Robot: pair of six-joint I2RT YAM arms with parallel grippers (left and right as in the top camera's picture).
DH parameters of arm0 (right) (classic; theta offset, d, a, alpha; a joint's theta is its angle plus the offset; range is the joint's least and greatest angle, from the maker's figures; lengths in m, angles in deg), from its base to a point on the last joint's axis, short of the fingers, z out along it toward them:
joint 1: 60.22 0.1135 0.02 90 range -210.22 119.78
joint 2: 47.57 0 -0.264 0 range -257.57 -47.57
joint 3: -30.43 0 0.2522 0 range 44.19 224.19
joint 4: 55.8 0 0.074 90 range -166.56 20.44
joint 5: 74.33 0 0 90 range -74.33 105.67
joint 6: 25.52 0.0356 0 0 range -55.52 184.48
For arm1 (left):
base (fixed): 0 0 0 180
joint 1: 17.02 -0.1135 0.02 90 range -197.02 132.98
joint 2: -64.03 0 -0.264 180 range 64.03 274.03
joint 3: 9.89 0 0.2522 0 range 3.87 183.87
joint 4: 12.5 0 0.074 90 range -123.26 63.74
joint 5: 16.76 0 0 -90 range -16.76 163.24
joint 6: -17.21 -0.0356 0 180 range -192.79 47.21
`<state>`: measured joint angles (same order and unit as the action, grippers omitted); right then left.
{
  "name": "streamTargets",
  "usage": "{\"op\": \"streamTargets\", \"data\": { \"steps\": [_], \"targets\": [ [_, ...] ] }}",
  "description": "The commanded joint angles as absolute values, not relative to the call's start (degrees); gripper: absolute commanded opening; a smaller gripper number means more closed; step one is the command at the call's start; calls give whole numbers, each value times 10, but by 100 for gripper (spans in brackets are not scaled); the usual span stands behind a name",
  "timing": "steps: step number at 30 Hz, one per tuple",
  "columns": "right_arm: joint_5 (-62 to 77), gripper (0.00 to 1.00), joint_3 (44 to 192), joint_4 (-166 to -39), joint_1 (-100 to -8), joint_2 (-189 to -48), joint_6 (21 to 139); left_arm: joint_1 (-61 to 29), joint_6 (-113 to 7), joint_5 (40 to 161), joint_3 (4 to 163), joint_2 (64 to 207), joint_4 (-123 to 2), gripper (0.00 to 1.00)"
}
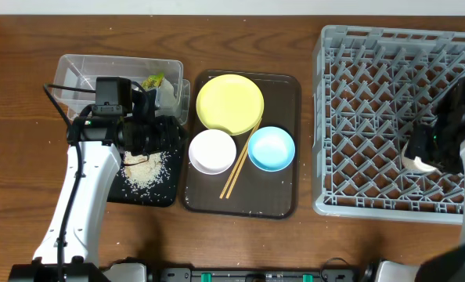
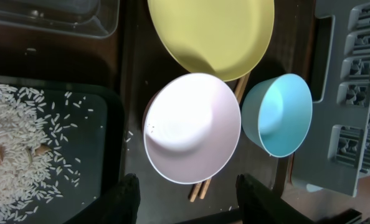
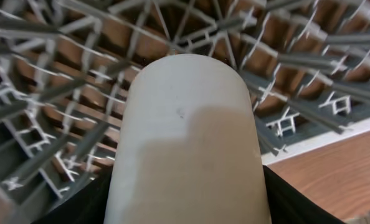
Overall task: Sort waste into correct bins and load items into the dishwasher rack
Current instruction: 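Carry the white cup with the right gripper into the grey rack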
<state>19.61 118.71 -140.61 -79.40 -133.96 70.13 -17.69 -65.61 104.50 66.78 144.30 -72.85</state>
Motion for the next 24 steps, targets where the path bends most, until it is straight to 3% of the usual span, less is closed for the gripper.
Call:
{"op": "streamTargets", "data": {
  "steps": [1,4,5,7,9,11,24],
  "targets": [
    [204,1,1197,-1404,-801,-1369,700,-179,-667,1040,675,1441,-732,53],
    [204,3,1197,-1403,-801,-1393,700,-179,-667,1040,675,1441,-732,53],
    [204,13,1197,-1403,-801,-1398,700,-179,-667,1040,675,1441,-732,53],
    [201,45,1197,-1403,-801,-1407,700,-179,-667,1040,675,1441,-732,53],
    [196,66,1197,-1403,-801,-1410,700,-179,-667,1040,675,1441,-734,53],
    [187,99,1197,-1403,-801,-1411,700,-179,-667,1040,675,1441,-734,53],
    [84,99,1216,-1401,-796,-1404,699,-179,-667,1040,675,1441,-736,54]
  ]
}}
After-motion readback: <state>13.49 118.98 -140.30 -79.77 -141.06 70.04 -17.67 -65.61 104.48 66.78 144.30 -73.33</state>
